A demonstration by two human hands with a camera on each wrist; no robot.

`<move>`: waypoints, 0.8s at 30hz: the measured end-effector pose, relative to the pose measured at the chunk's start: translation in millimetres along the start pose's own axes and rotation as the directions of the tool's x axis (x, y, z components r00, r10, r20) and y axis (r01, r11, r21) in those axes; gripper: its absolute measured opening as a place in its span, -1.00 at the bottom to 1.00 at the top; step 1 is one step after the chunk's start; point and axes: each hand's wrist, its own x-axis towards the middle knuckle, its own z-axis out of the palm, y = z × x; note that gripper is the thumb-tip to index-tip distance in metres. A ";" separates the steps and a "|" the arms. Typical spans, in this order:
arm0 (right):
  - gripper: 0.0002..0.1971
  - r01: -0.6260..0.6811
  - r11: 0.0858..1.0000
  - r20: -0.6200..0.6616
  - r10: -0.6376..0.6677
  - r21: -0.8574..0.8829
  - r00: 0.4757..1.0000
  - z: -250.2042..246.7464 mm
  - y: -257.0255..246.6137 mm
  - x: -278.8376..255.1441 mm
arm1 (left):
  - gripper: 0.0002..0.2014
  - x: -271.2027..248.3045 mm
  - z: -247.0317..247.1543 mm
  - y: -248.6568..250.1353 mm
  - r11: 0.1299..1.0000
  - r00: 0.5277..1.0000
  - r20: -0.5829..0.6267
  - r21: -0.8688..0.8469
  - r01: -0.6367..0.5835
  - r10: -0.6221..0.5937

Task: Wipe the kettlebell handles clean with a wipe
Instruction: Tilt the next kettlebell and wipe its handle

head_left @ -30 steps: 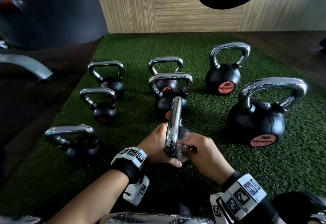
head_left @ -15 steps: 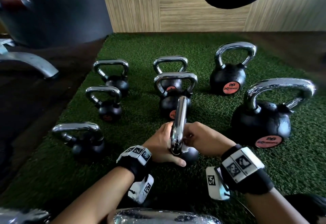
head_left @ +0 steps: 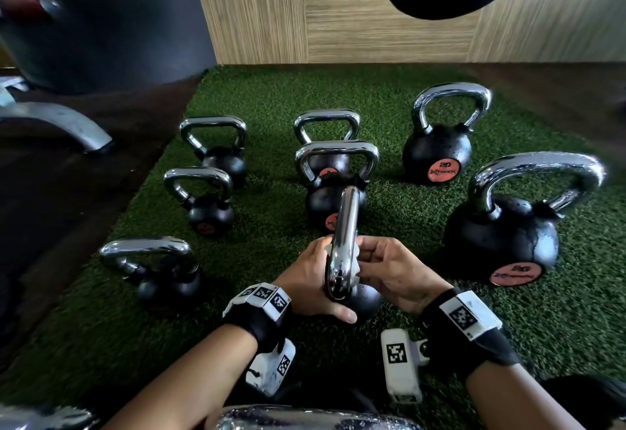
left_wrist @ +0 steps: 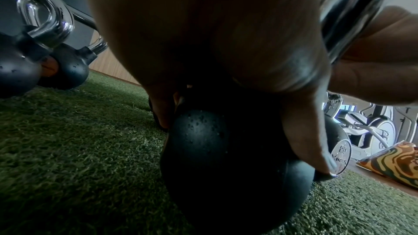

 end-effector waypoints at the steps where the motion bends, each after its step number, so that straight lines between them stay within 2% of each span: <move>1: -0.70 0.017 1.000 -0.028 -0.016 0.026 0.999 1.4 0.1 1.4 | 0.38 -1.1 0.3 -0.9 1.000 1.000 -0.005 -0.009 0.011 -0.011; 4: -0.80 0.089 0.985 -0.164 -0.064 0.150 0.984 4.3 2.6 7.1 | 0.33 -4.0 1.4 -2.8 0.999 1.000 -0.026 -0.032 -0.013 0.012; 6: -0.81 0.127 0.982 -0.233 -0.092 0.142 0.968 3.6 2.3 9.7 | 0.33 -3.7 1.7 -2.6 0.999 0.999 -0.041 -0.032 -0.032 0.031; 10: -0.68 0.123 0.971 -0.302 -0.183 -0.207 0.936 6.4 0.7 11.9 | 0.31 -3.4 2.8 -3.4 0.999 0.997 -0.049 0.000 -0.055 0.055; 13: -0.71 0.141 0.893 -0.412 -0.331 -0.427 0.849 5.9 -3.9 17.3 | 0.31 -3.7 3.5 -5.1 0.998 0.997 -0.073 -0.052 -0.038 0.034; 15: -0.70 0.132 0.869 -0.468 -0.378 -0.477 0.799 3.3 -8.2 21.2 | 0.31 -4.3 4.2 -5.9 0.997 0.996 -0.083 -0.077 -0.018 0.012; 20: -0.70 0.083 0.748 -0.436 -0.470 -0.659 0.767 4.4 -12.8 20.5 | 0.35 -3.3 5.0 -8.5 0.996 0.997 -0.071 -0.094 -0.004 -0.003; 24: -0.71 0.018 0.684 -0.480 -0.530 -0.729 0.699 1.2 -20.7 35.6 | 0.43 -2.2 5.6 -10.3 0.998 0.999 -0.048 -0.058 0.014 -0.017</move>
